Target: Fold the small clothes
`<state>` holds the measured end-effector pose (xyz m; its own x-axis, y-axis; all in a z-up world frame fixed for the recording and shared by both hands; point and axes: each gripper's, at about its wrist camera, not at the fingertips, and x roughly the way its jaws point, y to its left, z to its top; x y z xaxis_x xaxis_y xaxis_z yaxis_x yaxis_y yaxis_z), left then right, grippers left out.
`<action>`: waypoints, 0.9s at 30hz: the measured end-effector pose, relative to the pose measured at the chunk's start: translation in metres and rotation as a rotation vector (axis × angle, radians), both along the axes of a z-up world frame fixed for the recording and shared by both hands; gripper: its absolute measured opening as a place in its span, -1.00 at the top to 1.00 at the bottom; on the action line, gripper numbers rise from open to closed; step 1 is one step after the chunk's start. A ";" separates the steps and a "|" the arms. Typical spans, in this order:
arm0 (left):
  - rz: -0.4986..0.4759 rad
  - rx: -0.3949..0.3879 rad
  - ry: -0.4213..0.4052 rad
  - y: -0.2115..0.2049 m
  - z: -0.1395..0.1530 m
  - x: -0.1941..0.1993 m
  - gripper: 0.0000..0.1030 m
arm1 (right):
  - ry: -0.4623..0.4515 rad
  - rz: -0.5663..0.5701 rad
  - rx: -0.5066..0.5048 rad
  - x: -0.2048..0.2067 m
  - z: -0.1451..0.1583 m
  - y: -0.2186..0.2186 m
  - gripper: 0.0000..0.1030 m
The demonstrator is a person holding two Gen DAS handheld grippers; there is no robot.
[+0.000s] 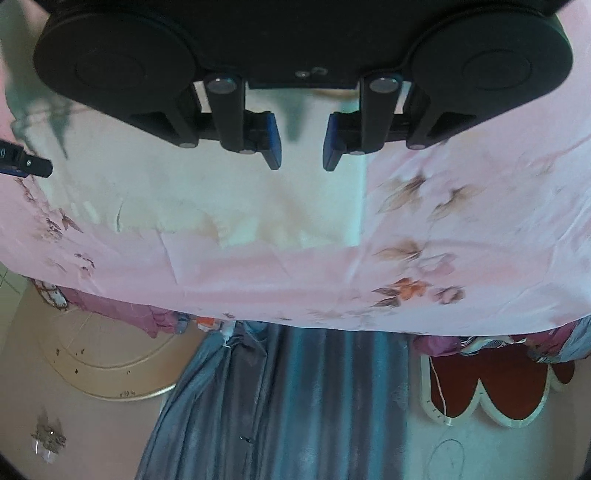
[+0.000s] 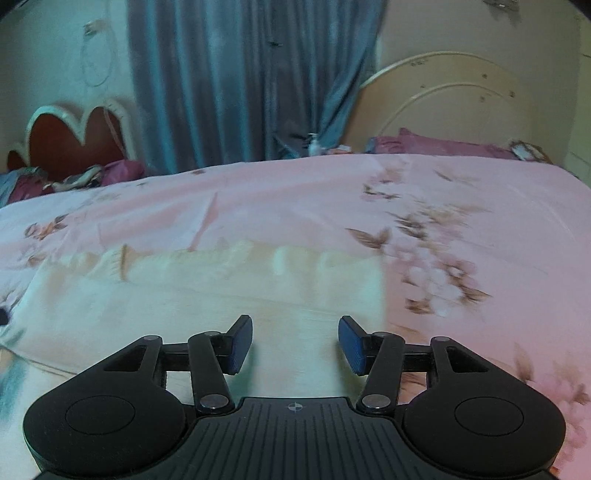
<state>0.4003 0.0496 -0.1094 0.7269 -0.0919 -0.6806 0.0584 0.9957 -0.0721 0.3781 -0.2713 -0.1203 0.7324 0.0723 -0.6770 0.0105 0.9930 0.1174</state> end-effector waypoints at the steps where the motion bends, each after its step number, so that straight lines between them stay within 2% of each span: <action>1: -0.001 -0.004 0.002 -0.003 -0.002 0.007 0.54 | 0.002 0.010 0.007 0.005 -0.001 0.004 -0.01; 9: 0.055 0.027 0.030 -0.004 -0.028 0.053 0.53 | 0.019 0.081 0.020 0.036 -0.012 0.032 -0.02; 12: 0.086 0.030 0.040 0.008 -0.041 0.059 0.49 | 0.055 0.066 -0.027 0.043 -0.026 0.028 -0.02; 14: 0.067 0.051 0.032 0.008 -0.041 0.058 0.49 | 0.060 0.037 -0.027 0.044 -0.034 0.016 -0.02; 18: 0.095 0.021 0.044 0.010 -0.035 0.060 0.51 | 0.038 0.002 0.002 0.042 -0.027 0.006 -0.02; 21: 0.088 0.048 0.037 0.005 -0.038 0.063 0.50 | 0.057 0.025 -0.040 0.044 -0.036 0.009 -0.02; 27: 0.085 0.071 0.049 0.002 -0.034 0.061 0.49 | 0.047 0.011 -0.009 0.036 -0.023 0.006 -0.02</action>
